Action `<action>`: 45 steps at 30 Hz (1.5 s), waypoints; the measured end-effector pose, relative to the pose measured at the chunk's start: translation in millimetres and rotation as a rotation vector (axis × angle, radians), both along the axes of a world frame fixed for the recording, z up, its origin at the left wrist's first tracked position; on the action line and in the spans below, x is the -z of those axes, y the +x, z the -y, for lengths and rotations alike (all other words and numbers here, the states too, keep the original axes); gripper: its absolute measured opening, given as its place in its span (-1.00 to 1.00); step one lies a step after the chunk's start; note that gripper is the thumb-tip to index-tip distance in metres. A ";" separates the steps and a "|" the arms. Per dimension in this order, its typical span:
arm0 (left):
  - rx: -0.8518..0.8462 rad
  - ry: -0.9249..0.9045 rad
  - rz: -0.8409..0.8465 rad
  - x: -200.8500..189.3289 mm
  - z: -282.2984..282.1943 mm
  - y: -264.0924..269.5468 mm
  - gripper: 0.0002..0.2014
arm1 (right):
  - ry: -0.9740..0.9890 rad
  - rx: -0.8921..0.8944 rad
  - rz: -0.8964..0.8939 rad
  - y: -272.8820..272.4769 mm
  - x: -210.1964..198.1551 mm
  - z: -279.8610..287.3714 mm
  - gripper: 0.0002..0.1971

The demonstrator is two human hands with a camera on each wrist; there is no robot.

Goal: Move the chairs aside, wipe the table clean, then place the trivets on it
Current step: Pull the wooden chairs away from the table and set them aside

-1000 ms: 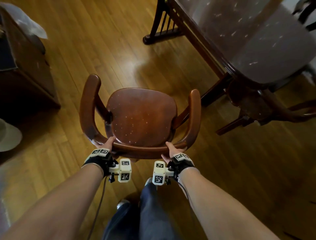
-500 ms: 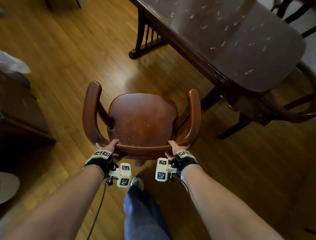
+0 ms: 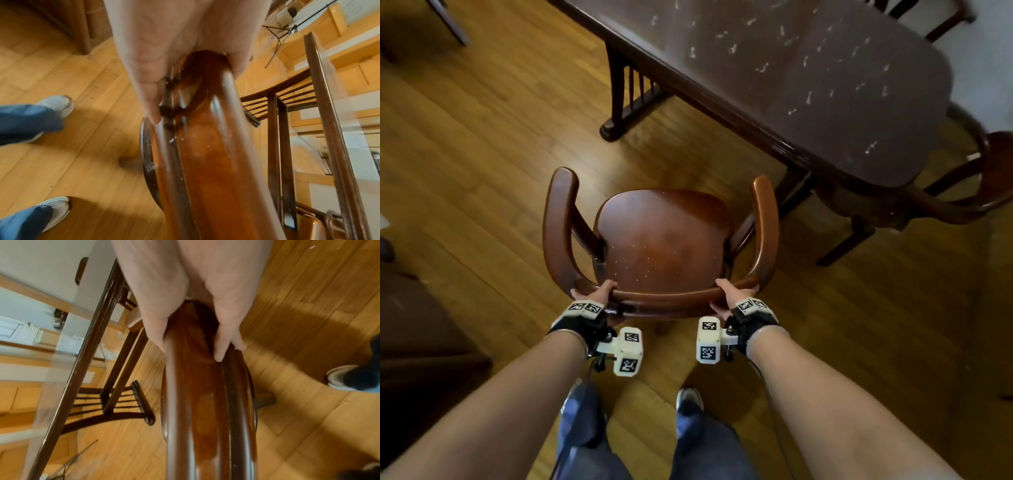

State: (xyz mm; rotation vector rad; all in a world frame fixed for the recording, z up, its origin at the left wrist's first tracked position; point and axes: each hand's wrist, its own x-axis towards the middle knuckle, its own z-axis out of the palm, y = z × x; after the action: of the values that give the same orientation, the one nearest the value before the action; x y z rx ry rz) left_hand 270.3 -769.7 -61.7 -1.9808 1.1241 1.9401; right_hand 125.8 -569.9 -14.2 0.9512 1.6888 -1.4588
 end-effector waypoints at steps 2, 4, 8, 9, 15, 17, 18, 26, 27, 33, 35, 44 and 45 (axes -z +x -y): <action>-0.054 -0.021 0.017 -5.7 30.8 -5.0 -0.16 | 0.002 0.024 -0.022 2.9 -0.7 25.3 0.07; -0.057 -0.020 0.013 -11.5 65.2 -12.0 -0.07 | 0.004 0.069 -0.030 7.7 -3.6 54.0 0.07; 0.032 0.010 0.000 -20.5 122.8 -24.2 -0.08 | 0.008 0.182 -0.040 19.4 -0.9 98.7 0.05; 0.033 0.010 0.005 -18.0 136.6 -27.9 -0.06 | 0.002 0.207 -0.040 21.3 -1.2 109.7 0.05; 0.148 -0.036 0.033 -29.8 191.3 -54.6 -0.10 | -0.011 0.354 -0.028 29.3 7.6 163.1 0.04; 0.204 -0.086 0.046 -31.3 204.1 -63.1 -0.14 | -0.017 0.386 -0.030 26.0 9.2 176.3 0.03; 0.264 -0.122 0.052 -32.5 209.4 -66.9 -0.18 | -0.022 0.395 -0.034 22.7 10.0 182.0 0.03; 0.118 0.069 -0.007 5.5 276.8 -126.0 -0.10 | -0.063 0.424 -0.059 -32.1 7.2 230.5 0.01; 0.092 0.034 0.023 60.2 303.1 -136.3 -0.03 | -0.071 0.424 -0.057 -41.7 6.5 238.0 0.02; 0.220 -0.109 0.041 -22.2 315.9 -195.9 -0.16 | -0.093 0.431 -0.029 -93.2 -0.4 279.1 0.07; 0.204 -0.089 -0.008 -31.7 324.3 -213.2 -0.24 | -0.097 0.443 -0.022 -105.9 -2.0 292.5 0.08; 0.267 -0.005 0.017 -9.3 404.3 -295.2 -0.11 | -0.098 0.535 -0.028 -154.5 2.6 354.2 0.10; 0.304 -0.021 0.007 -10.4 410.2 -302.5 -0.14 | -0.098 0.552 -0.031 -159.8 2.6 361.1 0.10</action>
State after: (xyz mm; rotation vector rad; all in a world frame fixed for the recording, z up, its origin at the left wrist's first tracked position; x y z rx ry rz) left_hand -32.2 -1179.9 -51.3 -1.7052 1.3572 1.7704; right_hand -34.1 -931.0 -16.8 1.4188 1.4166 -1.8931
